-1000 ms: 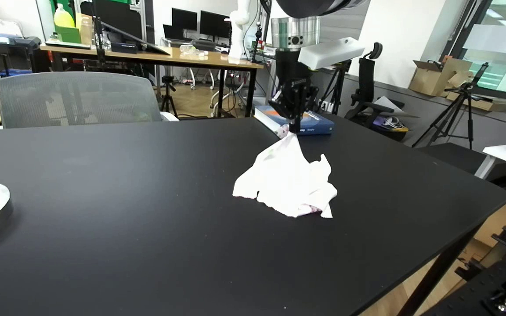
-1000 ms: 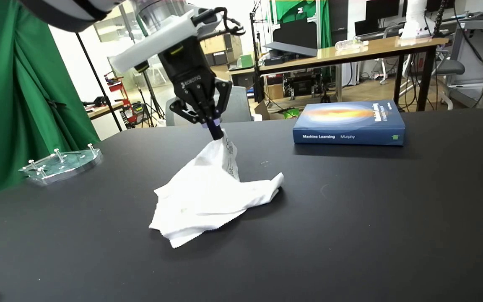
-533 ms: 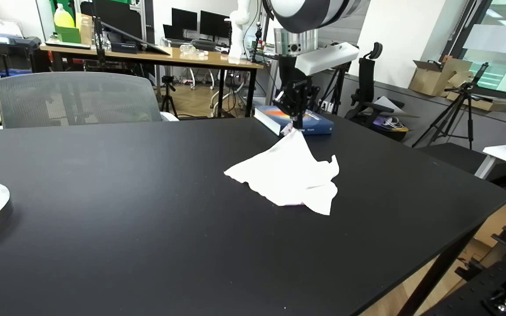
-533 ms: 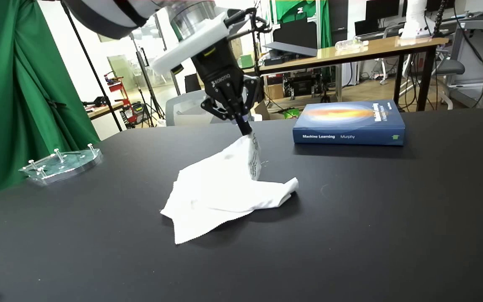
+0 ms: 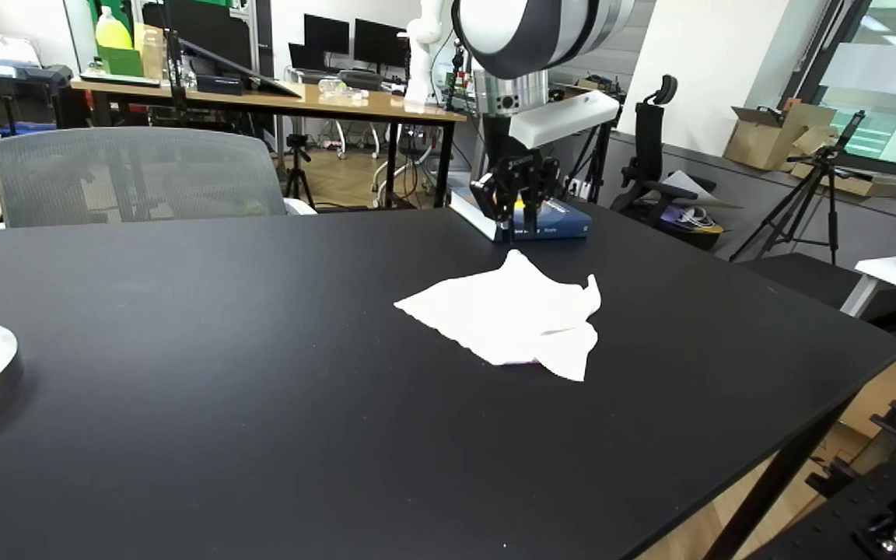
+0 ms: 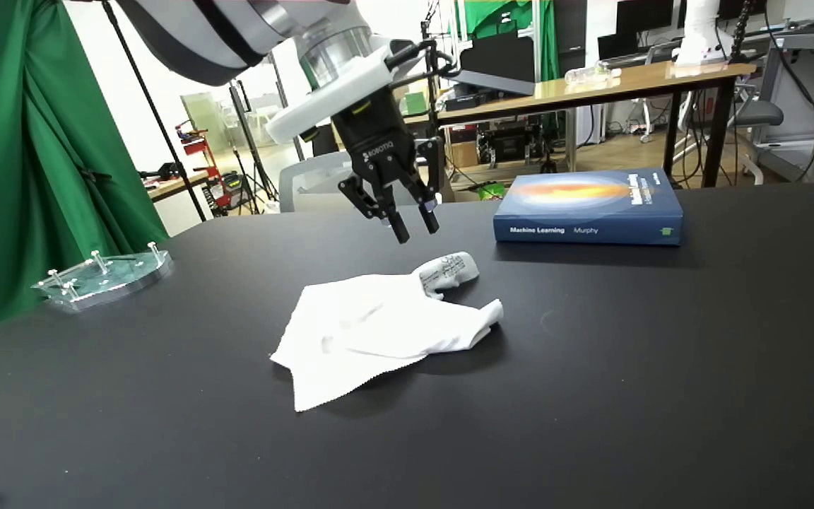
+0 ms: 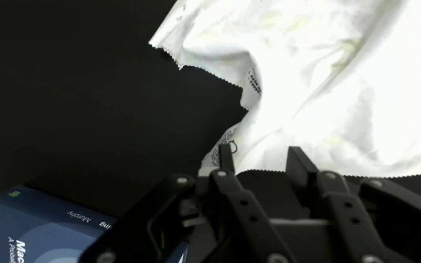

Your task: Unfold the towel on the table

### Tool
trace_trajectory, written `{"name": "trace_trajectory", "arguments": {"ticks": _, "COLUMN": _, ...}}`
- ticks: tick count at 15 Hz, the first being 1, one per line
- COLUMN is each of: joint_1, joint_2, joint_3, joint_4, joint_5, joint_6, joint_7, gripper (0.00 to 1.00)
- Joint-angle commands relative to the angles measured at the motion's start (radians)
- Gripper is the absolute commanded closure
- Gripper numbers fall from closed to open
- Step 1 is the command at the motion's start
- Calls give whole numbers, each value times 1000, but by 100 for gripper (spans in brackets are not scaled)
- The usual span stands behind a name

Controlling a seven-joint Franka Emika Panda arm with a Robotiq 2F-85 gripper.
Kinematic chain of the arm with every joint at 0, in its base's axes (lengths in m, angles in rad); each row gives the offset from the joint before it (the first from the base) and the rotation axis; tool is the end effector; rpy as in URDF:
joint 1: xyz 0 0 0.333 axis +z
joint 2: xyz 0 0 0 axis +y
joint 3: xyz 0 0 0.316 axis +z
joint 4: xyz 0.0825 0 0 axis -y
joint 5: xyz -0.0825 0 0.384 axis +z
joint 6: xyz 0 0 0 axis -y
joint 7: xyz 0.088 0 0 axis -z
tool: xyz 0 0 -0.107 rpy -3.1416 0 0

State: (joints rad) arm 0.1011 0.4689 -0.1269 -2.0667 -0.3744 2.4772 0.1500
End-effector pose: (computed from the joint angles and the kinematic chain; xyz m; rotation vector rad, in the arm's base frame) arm 0.5847 -0.0136 0.1989 2.8519 0.1993 -0.0628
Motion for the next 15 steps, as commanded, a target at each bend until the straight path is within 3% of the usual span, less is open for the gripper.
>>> {"name": "trace_trajectory", "arguments": {"ticks": 1, "joint_1": 34, "joint_2": -76, "joint_3": -2, "joint_4": -38, "joint_5": -28, "joint_6": -22, "joint_7": 39, "gripper": 27}}
{"name": "trace_trajectory", "arguments": {"ticks": 5, "joint_1": 64, "joint_2": -167, "joint_3": 17, "joint_4": -100, "joint_5": -28, "joint_6": -127, "joint_7": 51, "gripper": 2}}
{"name": "trace_trajectory", "arguments": {"ticks": 11, "joint_1": 31, "joint_2": -327, "joint_3": 89, "joint_4": -243, "joint_5": 34, "joint_6": -204, "joint_7": -8, "gripper": 0}}
{"name": "trace_trajectory", "arguments": {"ticks": 15, "joint_1": 1, "joint_2": -413, "joint_3": 114, "joint_4": -331, "joint_5": 100, "joint_6": -195, "joint_7": -49, "gripper": 0}}
